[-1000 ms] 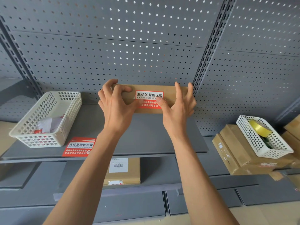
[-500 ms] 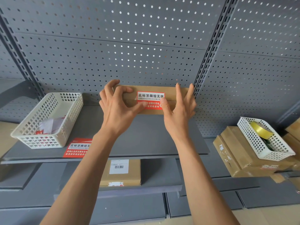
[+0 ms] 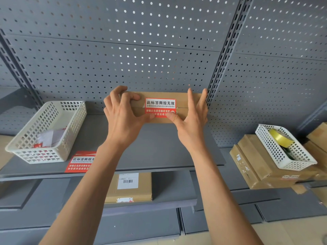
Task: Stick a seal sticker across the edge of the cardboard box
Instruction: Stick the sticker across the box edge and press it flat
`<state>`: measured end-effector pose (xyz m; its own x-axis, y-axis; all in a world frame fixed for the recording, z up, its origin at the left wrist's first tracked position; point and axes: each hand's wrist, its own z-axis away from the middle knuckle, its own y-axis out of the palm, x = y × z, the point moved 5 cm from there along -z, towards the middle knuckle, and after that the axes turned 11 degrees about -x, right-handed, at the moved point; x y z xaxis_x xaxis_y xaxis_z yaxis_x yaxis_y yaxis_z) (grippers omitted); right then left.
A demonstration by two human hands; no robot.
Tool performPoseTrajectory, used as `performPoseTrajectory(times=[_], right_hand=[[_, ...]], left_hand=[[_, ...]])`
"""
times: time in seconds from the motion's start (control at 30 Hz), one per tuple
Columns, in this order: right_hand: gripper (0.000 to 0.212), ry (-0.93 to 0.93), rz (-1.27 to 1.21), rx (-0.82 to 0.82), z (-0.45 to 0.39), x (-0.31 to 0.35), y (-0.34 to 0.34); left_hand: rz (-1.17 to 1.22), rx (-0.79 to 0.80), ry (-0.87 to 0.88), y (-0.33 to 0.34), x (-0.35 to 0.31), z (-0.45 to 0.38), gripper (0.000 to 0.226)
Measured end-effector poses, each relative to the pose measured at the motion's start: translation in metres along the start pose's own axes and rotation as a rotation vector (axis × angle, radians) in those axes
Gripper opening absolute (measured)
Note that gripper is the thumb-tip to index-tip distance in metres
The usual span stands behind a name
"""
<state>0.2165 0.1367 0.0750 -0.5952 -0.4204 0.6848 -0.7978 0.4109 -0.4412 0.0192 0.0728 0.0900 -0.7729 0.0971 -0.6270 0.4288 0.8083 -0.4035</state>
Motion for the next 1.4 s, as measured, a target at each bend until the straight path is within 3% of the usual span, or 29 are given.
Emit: performPoseTrajectory(times=[0.67, 0.73, 0.83, 0.93, 1.4], right_hand=[[0.068, -0.008, -0.151, 0.052, 0.002, -0.008, -0.007], [0.072, 0.038, -0.167, 0.045, 0.003, -0.003, -0.007], [0.097, 0.048, -0.057, 0.018, 0.006, 0.006, -0.003], [0.106, 0.025, -0.025, 0.029, 0.005, 0.006, 0.0], [0.082, 0.034, -0.096, 0.062, -0.002, -0.004, -0.008]], left_hand=[[0.083, 0.089, 0.025, -0.008, 0.006, -0.003, 0.042], [0.065, 0.042, -0.012, -0.005, 0.002, -0.002, 0.049], [-0.012, -0.019, -0.015, 0.0, -0.007, 0.001, 0.07], [-0.03, -0.025, -0.009, 0.003, -0.006, 0.003, 0.076], [0.044, 0.056, 0.022, -0.005, 0.007, -0.004, 0.048]])
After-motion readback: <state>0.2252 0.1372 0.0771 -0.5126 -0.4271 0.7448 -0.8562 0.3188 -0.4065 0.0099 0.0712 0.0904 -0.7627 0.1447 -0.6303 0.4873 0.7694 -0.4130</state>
